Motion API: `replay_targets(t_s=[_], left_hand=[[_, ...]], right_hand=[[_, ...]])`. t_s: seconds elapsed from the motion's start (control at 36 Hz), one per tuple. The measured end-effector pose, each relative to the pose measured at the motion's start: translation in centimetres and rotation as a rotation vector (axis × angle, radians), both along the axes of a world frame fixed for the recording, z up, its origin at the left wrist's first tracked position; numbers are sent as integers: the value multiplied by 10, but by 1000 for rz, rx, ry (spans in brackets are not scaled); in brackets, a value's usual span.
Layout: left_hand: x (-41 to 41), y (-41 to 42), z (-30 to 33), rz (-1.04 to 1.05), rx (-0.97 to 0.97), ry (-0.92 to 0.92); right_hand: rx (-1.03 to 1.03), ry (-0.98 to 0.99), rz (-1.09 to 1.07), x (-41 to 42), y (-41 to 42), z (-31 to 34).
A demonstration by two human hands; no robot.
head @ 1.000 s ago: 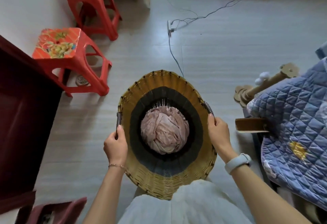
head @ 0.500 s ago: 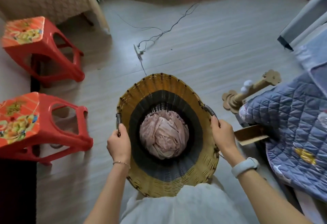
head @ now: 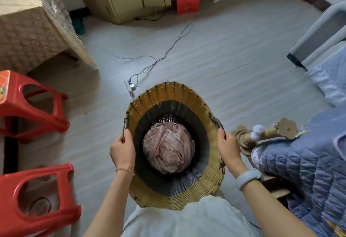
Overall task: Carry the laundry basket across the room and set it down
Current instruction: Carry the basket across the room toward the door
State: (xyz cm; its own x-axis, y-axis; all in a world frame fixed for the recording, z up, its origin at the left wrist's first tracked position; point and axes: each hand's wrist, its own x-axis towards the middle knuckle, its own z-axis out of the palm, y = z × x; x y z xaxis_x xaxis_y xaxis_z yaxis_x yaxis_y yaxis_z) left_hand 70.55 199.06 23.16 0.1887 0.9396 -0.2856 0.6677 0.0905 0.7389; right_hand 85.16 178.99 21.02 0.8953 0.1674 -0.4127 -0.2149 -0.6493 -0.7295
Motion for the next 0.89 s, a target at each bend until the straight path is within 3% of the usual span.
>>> replay_targets(t_s=[0.28,0.5,0.89], left_hand=[[151,46,-2,-118,-25,-83],[272,94,-35,-129,-140,-54],[557,158,-38,-428,-167,19]], right_hand=[[-13,-142,-74,154,41,18],[-35,-99,-68,275,73,0],[-111,-58,-269,503,112,14]])
